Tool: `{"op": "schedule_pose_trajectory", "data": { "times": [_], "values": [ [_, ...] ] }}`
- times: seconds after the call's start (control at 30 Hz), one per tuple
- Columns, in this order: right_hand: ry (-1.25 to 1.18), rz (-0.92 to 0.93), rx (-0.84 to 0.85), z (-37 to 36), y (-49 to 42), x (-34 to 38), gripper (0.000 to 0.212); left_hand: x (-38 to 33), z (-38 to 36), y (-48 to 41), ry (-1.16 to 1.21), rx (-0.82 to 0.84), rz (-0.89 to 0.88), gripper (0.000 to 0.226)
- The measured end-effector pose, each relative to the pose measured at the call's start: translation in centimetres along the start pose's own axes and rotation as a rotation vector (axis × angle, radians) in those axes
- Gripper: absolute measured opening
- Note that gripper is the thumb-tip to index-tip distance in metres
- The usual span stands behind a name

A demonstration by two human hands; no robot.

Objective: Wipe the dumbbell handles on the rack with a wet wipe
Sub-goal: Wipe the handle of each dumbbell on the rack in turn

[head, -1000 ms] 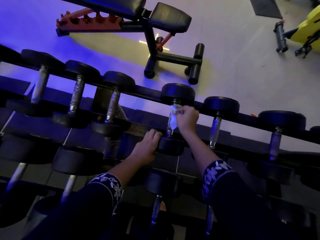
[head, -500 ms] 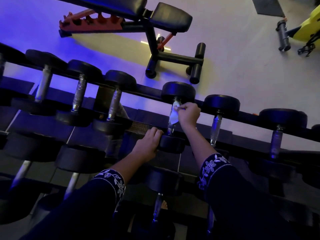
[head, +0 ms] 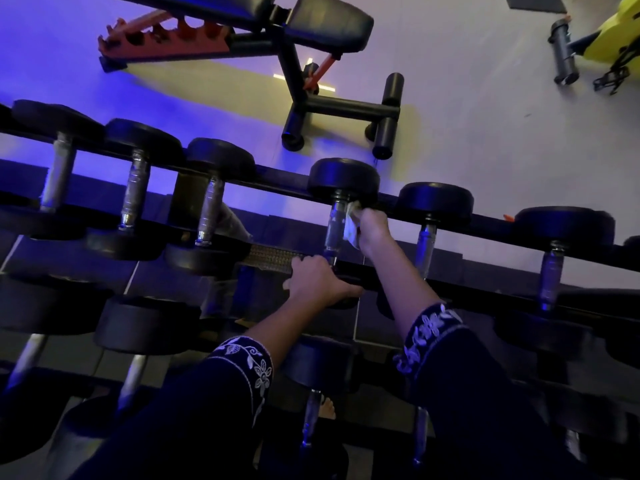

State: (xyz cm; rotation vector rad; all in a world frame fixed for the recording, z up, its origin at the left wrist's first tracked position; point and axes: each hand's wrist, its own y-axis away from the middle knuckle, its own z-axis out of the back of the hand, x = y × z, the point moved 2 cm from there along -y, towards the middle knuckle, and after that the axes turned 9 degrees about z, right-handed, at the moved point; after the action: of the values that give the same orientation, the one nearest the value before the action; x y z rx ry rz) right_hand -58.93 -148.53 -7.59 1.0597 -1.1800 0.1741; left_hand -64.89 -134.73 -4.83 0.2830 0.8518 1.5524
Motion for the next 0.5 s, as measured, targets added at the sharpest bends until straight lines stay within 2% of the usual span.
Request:
{"op": "schedule_pose_trajectory", "data": {
  "times": [0.1,0.2,0.3,0.4,0.5],
  "values": [
    [-0.232,-0.235,0.283,-0.8,0.5,-0.1,0.031,-0.1,0.2,0.0,0.004,-0.001,0.011,0.082],
    [-0.228,-0.280,0.432,1.5,3.2,-3.0,0.033,0.0,0.4,0.1,0.019,-0.004,-0.020,0.067],
    [-0.206,-0.277,0.385,1.9,1.9,-2.2,0.034,0.1,0.3,0.1,0.014,0.001,-0.023,0.075],
    [-0.318,-0.212,0.236,0.5,-0.8,0.1,0.020,0.0,0.4,0.1,-0.003,-0.001,-0.005,0.082],
    [-0.223,-0.204,0.341,0.9,0.7,-1.8,0.023,0.0,0.6,0.3,0.003,0.016,-0.014,0.080]
  ]
}}
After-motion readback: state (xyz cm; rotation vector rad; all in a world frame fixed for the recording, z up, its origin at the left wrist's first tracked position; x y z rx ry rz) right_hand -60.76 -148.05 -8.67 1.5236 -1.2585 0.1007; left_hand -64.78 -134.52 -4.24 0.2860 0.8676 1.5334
